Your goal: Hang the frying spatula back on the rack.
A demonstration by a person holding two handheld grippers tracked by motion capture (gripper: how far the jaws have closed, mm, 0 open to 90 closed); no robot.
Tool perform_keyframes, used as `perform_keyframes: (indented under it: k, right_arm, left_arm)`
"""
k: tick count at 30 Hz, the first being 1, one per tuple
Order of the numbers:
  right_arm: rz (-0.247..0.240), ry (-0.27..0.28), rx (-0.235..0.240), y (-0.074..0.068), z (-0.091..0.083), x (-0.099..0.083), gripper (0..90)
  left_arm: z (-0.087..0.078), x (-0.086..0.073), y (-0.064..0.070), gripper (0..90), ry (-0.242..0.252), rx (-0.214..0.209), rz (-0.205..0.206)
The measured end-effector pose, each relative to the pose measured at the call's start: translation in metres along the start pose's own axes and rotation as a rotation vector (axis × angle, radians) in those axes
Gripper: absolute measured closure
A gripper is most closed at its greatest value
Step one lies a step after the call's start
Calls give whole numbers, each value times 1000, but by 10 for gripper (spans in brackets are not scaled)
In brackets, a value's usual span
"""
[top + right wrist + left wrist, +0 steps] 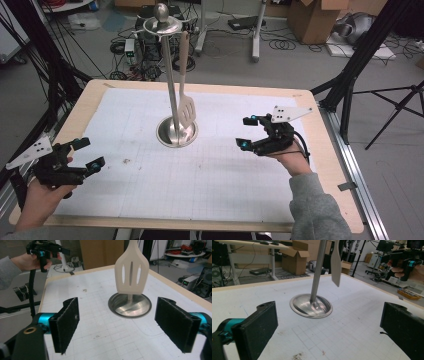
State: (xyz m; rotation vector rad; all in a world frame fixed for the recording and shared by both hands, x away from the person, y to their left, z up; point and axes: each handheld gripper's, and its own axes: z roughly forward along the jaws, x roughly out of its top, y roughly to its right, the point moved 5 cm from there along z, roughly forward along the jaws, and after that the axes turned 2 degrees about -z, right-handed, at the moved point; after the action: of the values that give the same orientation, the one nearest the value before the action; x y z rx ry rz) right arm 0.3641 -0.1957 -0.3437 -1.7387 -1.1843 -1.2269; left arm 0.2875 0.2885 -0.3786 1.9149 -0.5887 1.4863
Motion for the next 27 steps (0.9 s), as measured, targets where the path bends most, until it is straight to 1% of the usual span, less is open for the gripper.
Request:
perform_keyframes:
  k: [1,7,11,12,13,14,15,19,21,23,27]
  right_arm:
    - [1,-2,-3,-1,0,-1,174]
    - [16,31,-13,-4,-4,-6,156]
    - [30,54,-30,-3,-10,-11,151]
    - [42,57,-31,-3,-12,-13,151]
    - [38,63,-32,-3,-13,-14,150]
    - [51,61,-27,-3,-15,-16,151]
    - [55,56,-34,-2,-16,-18,151]
    - [55,47,-46,0,-20,-25,151]
    - [67,48,-49,0,-24,-27,150]
    - [64,58,-57,1,-26,-29,151]
    - [76,48,-67,2,-31,-32,150]
  left_arm:
    - [0,0,0,18,0,0,-1]
    - [0,-1,-1,18,0,0,-4]
    - [0,-1,-1,18,-1,0,-5]
    - [0,-1,-1,18,-1,0,-5]
    - [1,-1,-1,18,-1,-1,-5]
    - [1,-1,-1,18,-1,-2,-2]
    - [1,-1,-1,18,-2,-2,-1]
    - [1,-1,-1,18,4,-4,3]
    - [1,-1,-1,18,3,-5,4]
    - [1,-1,-1,18,3,-4,2]
    - [2,-1,-1,18,1,-5,1]
